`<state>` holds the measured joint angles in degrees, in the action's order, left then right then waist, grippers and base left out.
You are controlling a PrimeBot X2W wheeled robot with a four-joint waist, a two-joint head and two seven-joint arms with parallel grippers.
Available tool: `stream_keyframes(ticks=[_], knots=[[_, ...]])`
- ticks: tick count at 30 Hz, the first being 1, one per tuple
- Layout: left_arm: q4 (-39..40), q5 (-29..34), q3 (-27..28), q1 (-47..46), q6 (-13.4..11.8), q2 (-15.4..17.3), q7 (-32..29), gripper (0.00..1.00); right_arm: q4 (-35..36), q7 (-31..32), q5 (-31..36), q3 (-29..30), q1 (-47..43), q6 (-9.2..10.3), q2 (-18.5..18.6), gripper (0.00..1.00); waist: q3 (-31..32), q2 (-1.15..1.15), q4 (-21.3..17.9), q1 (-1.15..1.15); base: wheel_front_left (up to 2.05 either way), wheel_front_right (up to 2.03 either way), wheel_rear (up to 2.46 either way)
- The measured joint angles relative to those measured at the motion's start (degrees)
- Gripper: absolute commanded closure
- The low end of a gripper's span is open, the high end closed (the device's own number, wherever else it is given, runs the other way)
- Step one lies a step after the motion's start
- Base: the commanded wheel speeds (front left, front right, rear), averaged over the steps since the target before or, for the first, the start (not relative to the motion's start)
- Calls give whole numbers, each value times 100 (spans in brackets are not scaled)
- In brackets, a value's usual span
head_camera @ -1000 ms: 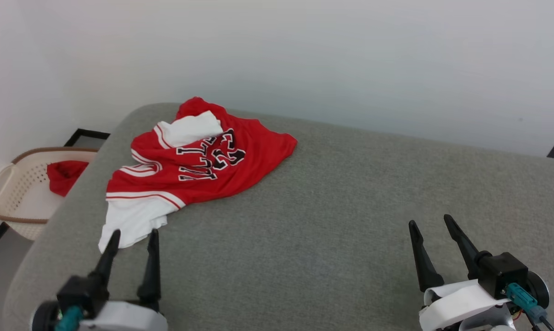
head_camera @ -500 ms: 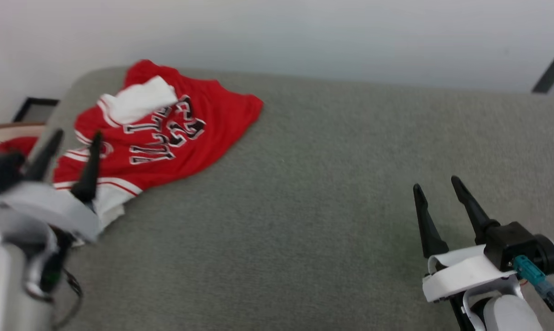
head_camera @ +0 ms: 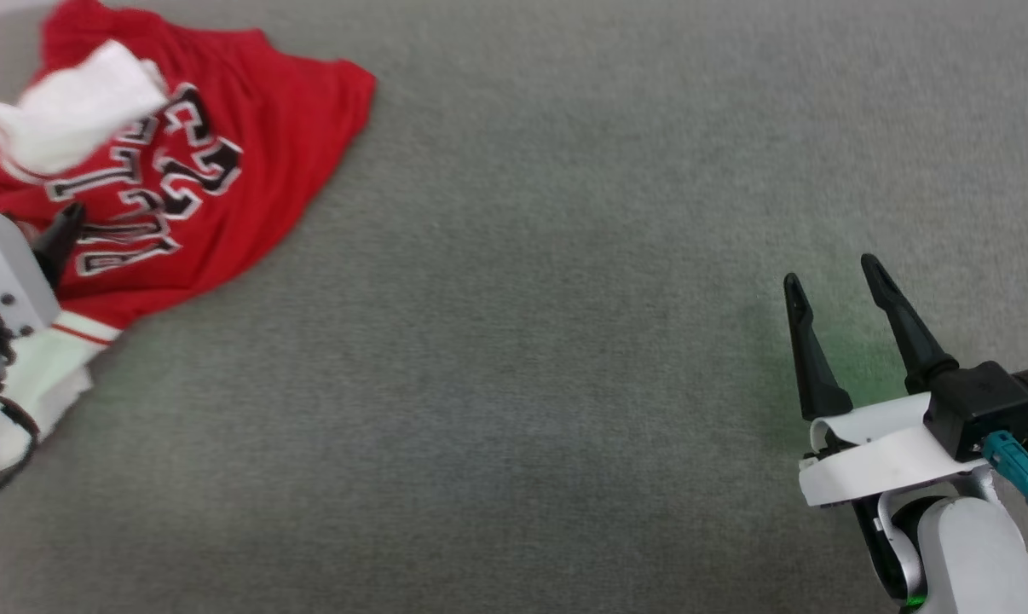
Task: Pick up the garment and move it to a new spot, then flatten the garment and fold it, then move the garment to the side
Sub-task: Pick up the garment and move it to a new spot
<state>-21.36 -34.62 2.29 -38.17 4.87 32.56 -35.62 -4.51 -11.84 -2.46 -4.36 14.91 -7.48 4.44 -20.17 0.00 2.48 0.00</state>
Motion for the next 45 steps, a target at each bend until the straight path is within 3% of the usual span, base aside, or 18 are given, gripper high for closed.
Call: stream_keyframes(ticks=[8,19,20,21,22,33,45], knots=[[-879,-10,-140,-599,-294,188,-889,0,194,26,0,-30,112,0,51,0,-593,0,-311,0,0,0,0],[-1862,33,-242,-1256,-277,348,-948,0,494,136,-4,-9,165,0,62,0,-1046,0,-622,0,0,0,0],[-1937,34,-259,-1301,-258,342,-892,9,500,145,-4,-3,169,0,59,0,-1053,0,-629,-1,0,0,0],[-2020,34,-271,-1334,-223,330,-838,70,502,162,-4,3,174,0,55,0,-1048,0,-628,0,0,0,0],[-2089,32,-291,-1354,-147,312,-769,100,503,162,-4,9,174,0,48,0,-1035,0,-624,0,0,0,0],[-2651,48,-515,-1437,73,142,-148,100,322,130,-43,-25,55,0,0,0,-502,0,-429,0,0,0,0],[-1867,501,-918,-1756,193,311,1094,100,49,101,-114,-20,-277,-1,-99,0,436,0,-126,0,0,0,0]])
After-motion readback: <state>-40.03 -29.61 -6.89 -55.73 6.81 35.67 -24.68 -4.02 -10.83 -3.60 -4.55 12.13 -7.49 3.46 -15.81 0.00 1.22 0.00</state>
